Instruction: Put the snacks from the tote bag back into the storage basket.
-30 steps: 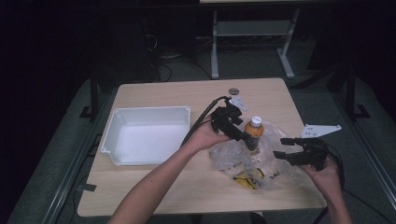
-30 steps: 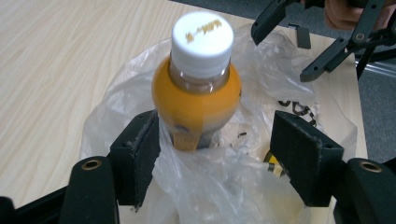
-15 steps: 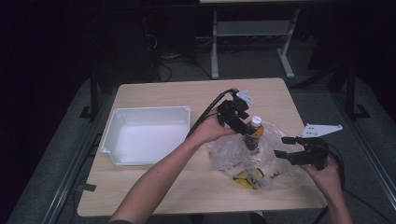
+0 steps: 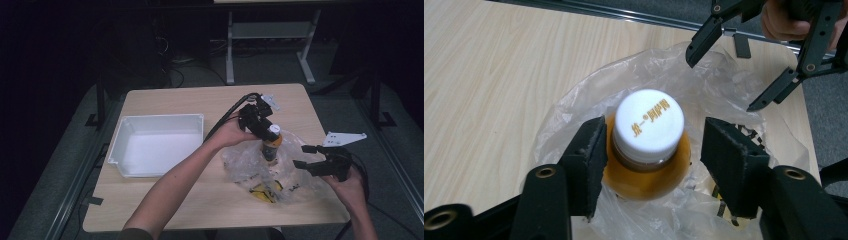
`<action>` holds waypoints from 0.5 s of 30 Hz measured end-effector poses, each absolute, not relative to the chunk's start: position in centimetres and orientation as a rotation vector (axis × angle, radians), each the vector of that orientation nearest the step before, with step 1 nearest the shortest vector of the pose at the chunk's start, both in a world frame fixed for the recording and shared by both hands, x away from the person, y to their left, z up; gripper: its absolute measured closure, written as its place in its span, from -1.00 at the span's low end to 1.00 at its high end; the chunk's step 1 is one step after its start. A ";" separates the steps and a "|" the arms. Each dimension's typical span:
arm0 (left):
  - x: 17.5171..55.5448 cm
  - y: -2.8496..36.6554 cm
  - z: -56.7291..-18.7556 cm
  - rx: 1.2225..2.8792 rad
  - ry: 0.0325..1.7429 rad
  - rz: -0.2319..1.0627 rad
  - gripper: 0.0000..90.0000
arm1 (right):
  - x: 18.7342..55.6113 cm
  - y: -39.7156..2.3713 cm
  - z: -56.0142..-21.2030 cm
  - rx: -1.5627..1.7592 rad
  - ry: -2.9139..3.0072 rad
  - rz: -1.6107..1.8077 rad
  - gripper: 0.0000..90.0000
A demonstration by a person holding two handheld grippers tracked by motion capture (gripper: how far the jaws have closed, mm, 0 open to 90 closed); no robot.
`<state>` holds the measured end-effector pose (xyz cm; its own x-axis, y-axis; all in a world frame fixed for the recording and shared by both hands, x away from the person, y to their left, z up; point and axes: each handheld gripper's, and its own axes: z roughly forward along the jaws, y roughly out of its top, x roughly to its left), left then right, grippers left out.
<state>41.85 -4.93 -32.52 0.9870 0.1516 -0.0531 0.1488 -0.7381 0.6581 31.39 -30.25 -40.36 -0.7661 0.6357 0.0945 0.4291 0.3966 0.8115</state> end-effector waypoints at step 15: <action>42.3 -5.6 -32.2 2.430 0.180 -0.004 0.16 | 31.4 -30.2 -40.4 0.952 2.413 1.309 -0.35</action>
